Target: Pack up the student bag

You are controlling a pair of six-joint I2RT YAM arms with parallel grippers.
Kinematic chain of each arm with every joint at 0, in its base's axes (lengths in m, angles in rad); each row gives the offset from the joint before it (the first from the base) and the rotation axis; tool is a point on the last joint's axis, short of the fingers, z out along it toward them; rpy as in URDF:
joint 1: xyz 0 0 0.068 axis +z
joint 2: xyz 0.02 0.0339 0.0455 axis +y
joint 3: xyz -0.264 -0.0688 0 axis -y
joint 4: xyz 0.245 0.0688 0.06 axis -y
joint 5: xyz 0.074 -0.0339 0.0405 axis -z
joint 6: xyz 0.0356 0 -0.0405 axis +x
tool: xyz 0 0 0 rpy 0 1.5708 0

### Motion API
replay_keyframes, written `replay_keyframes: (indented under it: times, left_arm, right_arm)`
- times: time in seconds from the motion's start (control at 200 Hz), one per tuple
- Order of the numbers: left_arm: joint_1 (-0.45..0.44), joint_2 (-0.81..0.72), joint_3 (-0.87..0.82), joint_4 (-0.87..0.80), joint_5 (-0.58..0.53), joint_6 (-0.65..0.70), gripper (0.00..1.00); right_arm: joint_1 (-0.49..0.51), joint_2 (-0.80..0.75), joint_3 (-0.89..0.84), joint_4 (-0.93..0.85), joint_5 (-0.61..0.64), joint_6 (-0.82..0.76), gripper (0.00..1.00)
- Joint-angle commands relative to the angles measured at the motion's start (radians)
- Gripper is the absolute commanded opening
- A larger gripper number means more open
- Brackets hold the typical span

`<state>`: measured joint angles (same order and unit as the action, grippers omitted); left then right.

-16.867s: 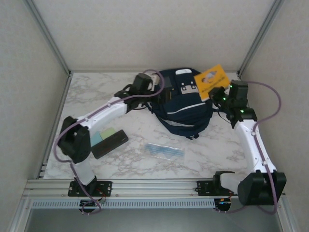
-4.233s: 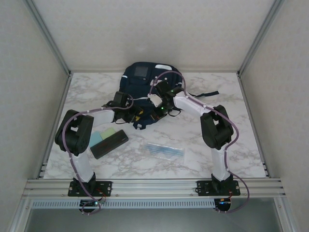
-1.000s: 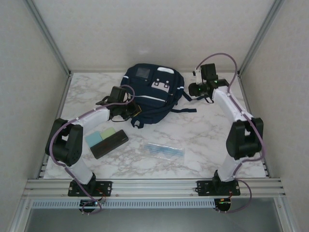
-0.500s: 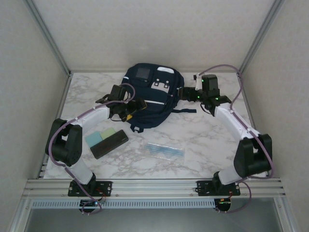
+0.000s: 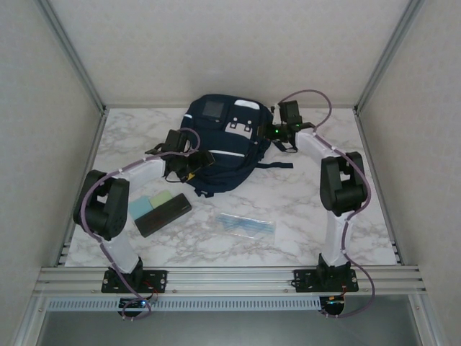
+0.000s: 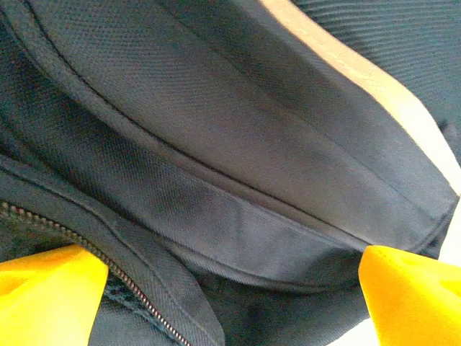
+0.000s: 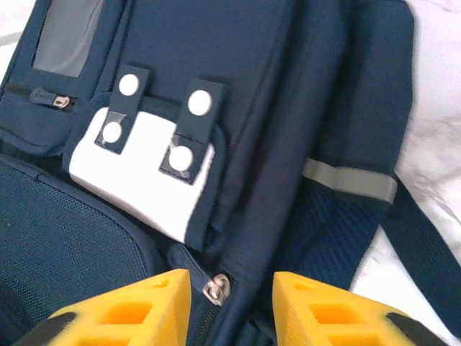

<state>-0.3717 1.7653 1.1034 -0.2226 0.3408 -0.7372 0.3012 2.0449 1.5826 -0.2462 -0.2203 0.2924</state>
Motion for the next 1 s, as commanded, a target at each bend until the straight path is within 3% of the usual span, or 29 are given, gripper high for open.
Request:
replay_keyframes:
  times: [0.0,0.14,0.29,0.43,0.696,0.876,0.996]
  left_arm:
    - [0.027,0.054,-0.046,0.018,-0.009,-0.024,0.88]
    - [0.054,0.101,-0.044,0.049,-0.007,-0.031,0.87]
    - [0.073,0.137,-0.015,0.061,0.0,-0.031,0.86]
    - [0.09,0.16,0.032,0.045,-0.018,-0.009,0.86]
    - [0.111,0.252,0.201,-0.001,-0.033,0.025,0.86]
    - [0.111,0.326,0.344,-0.05,-0.037,0.044,0.86]
    - [0.11,0.36,0.417,-0.075,-0.033,0.05,0.86]
  right_arm:
    - [0.052,0.06,0.099,-0.099,0.075,-0.066,0.32]
    - [0.057,0.153,0.211,-0.178,0.138,-0.073,0.45]
    - [0.081,0.259,0.349,-0.307,0.134,-0.119,0.47]
    - [0.08,0.337,0.441,-0.466,0.199,-0.047,0.45]
    - [0.072,0.132,0.064,-0.357,0.251,0.074,0.31]
    - [0.078,-0.014,-0.211,-0.22,0.172,0.162,0.27]
    - [0.099,-0.057,-0.283,-0.18,0.114,0.182,0.24]
